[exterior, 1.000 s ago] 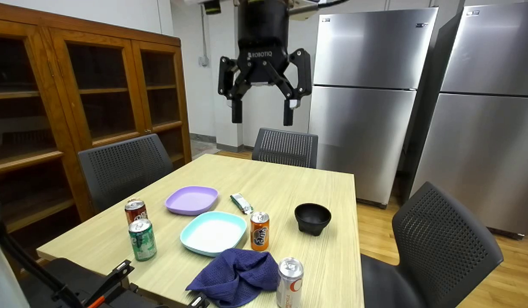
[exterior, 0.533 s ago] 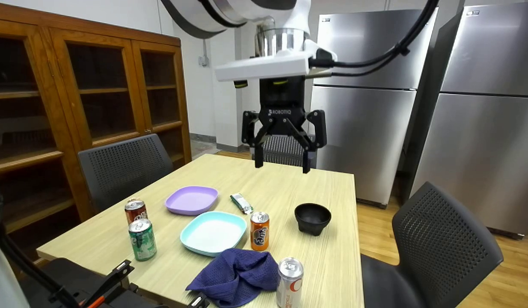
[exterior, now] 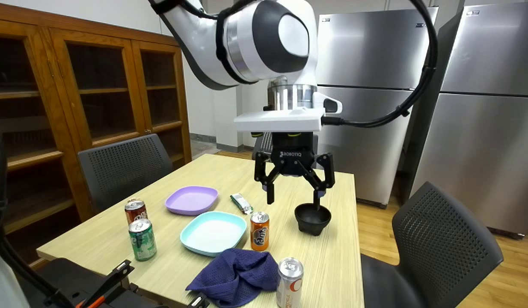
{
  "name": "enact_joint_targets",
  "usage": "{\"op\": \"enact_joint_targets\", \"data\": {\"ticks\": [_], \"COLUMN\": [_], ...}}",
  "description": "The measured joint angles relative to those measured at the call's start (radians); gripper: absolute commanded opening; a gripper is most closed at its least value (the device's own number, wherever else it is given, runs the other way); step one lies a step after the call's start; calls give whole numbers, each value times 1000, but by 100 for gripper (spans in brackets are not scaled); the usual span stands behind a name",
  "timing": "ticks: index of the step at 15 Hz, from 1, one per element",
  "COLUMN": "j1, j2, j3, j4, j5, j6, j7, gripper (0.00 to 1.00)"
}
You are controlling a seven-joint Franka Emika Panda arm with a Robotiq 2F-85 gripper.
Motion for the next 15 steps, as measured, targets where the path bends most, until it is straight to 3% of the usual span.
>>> {"op": "enact_joint_targets", "data": {"ticks": [7,15], "j1": [-25,-24], "j2": [165,340], "j3": [0,7], "j4": [3,51], "j5": [-74,-95], "j6": [135,165], "j7": [22,47], "gripper": [100,100]}}
